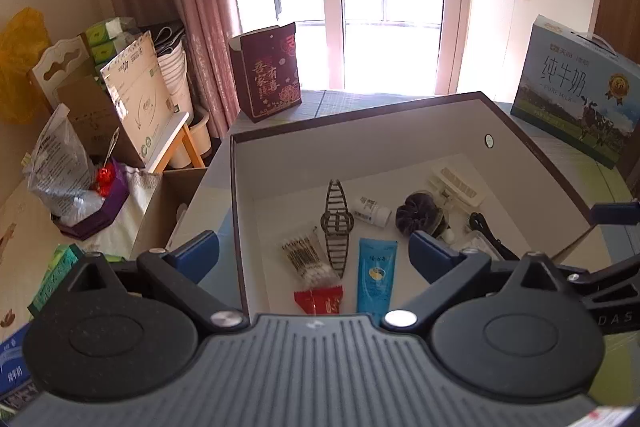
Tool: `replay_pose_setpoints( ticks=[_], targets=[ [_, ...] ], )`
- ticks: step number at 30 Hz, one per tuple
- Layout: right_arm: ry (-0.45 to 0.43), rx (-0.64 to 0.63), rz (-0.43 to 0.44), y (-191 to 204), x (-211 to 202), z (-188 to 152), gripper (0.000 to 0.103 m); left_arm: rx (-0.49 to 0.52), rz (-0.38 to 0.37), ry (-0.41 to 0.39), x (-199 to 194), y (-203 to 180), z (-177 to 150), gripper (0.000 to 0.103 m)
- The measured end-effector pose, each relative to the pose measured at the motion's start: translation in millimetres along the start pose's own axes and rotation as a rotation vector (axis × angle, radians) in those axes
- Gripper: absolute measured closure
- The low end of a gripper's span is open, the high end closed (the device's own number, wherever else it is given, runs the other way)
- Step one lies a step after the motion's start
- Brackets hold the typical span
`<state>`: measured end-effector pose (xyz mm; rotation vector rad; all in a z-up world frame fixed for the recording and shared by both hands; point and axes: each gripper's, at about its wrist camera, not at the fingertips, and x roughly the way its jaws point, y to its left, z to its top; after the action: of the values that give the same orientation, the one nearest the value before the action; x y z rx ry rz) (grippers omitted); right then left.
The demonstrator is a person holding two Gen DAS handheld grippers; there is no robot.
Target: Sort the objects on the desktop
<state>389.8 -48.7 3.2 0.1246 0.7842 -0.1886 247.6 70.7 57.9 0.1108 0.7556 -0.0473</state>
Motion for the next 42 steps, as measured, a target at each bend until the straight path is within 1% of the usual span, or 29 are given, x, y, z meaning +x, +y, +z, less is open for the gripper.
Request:
replay_pose_setpoints(
  ticks=[3, 6, 12, 20, 25, 33, 42],
  targets=[
    [-0.002, 0.043, 0.02, 0, -12, -16, 0.002, -0.035, -0.006, 0.02, -14, -7, -17, 0.003],
    [0.004, 0.072, 0.027, 1, -23, -31, 0.002, -0.041, -0.008, 0.042, -26, -15, -35, 0.003],
    [-0.025, 0.047, 0.005, 5, -51, -52, 0.002, -0.055, -0.003, 0.061, -48, -25, -60, 0.004],
    [-0.054, 0.039, 0.005, 5, -77, -68, 0.002, -0.03, 0.009, 0.065, -72, -39, -85, 0.004],
    [-0.053, 0.039, 0.012, 8, -86, -80, 0.002, -0.028, 0.019, 0.061, -85, -43, -96, 0.004],
    [-0.068, 0.036, 0.022, 13, -105, -92, 0.002, -0.025, 0.029, 0.04, -106, -48, -104, 0.004],
    [-0.073, 0.037, 0.02, 15, -121, -101, 0.002, -0.032, 0.016, 0.033, -119, -53, -110, 0.004]
  ],
)
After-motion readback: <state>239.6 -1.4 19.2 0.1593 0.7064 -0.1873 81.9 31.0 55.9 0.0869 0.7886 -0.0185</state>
